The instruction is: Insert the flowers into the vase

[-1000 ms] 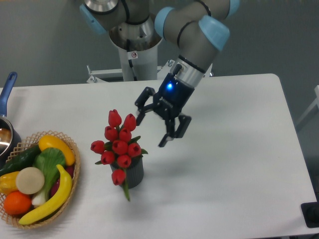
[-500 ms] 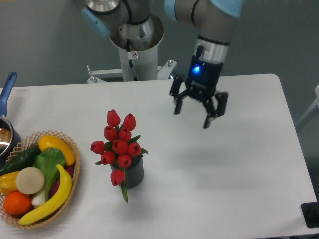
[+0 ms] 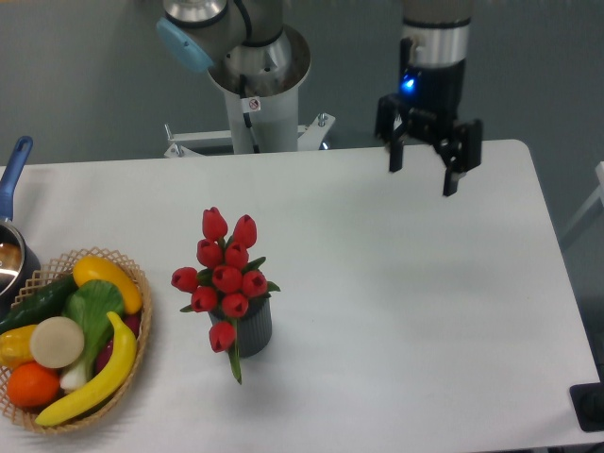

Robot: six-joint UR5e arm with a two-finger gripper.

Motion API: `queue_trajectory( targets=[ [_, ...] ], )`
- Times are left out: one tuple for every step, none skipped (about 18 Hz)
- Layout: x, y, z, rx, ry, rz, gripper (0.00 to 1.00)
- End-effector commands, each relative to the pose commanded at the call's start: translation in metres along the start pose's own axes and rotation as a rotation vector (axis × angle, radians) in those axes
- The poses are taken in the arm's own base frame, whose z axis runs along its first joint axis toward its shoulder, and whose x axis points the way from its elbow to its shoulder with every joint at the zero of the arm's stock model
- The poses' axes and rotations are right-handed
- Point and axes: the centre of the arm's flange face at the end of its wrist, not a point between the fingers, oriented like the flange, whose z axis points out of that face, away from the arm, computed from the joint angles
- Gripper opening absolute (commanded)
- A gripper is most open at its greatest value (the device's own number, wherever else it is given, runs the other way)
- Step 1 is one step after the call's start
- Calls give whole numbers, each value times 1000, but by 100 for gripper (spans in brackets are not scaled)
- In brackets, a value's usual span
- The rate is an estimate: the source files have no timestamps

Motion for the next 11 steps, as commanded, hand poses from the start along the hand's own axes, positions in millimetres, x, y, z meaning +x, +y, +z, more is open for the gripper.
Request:
queue_trajectory(
  targets=[
    [0,15,-7,-4,17,10,100],
    [1,28,-11,-5,31,25,100],
    [2,32,-11,-4,38,48,100],
    [4,33,-10,-3,40,62,100],
    [6,36,-10,-6,42,64,100],
    [9,37,-8,-5,49,63,100],
    [16,38,-3,-18,66,60,100],
    [20,43,-3,-40,73,56,100],
    [21,45,-3,-51,80,57,100],
    [21,45,-3,-52,78,59,100],
    [21,45,-3,-52,78,59,100]
  ],
)
